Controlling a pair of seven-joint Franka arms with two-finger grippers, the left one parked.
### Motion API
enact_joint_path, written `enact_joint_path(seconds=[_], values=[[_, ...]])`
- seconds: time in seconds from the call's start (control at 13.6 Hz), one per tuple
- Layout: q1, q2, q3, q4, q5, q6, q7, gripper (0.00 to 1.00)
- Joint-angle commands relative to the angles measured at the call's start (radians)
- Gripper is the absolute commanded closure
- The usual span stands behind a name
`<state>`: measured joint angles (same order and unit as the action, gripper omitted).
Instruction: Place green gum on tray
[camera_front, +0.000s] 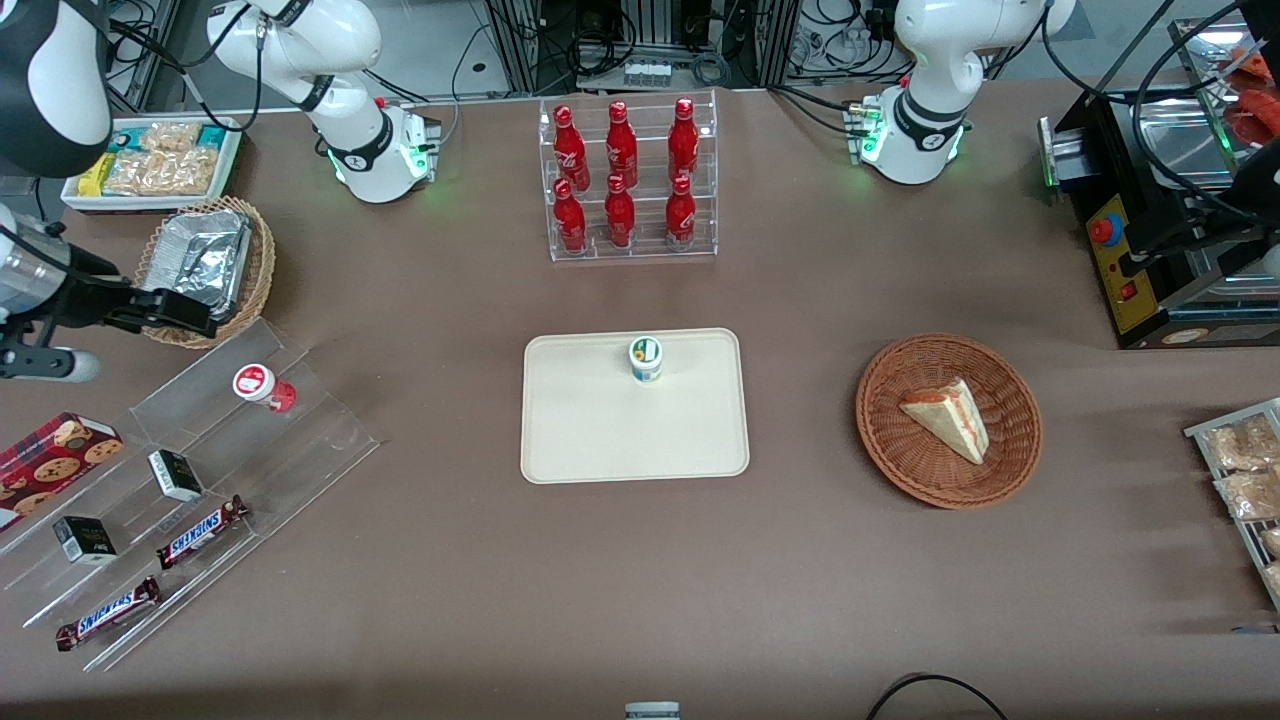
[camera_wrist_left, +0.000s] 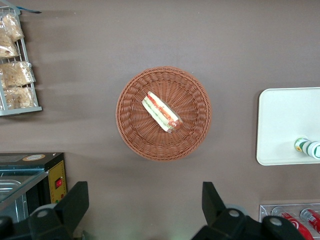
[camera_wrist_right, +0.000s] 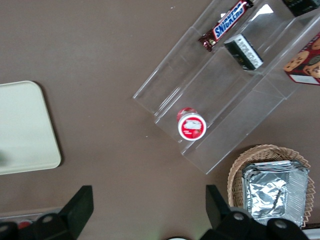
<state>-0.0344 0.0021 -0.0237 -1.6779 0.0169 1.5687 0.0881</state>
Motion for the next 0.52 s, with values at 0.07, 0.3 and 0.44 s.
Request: enact_joint_path(seconds=[0.07,0.3,0.44], values=[[-0.024,-0.011,0.011,0.02,-0.015,-0.022,-0.005,0.0],[-0.012,-0.005,0.018,0.023,-0.017,-0.022,-0.004,0.0],[-0.012,-0.002,0.018,0.027,-0.02,-0.022,-0.004,0.0]])
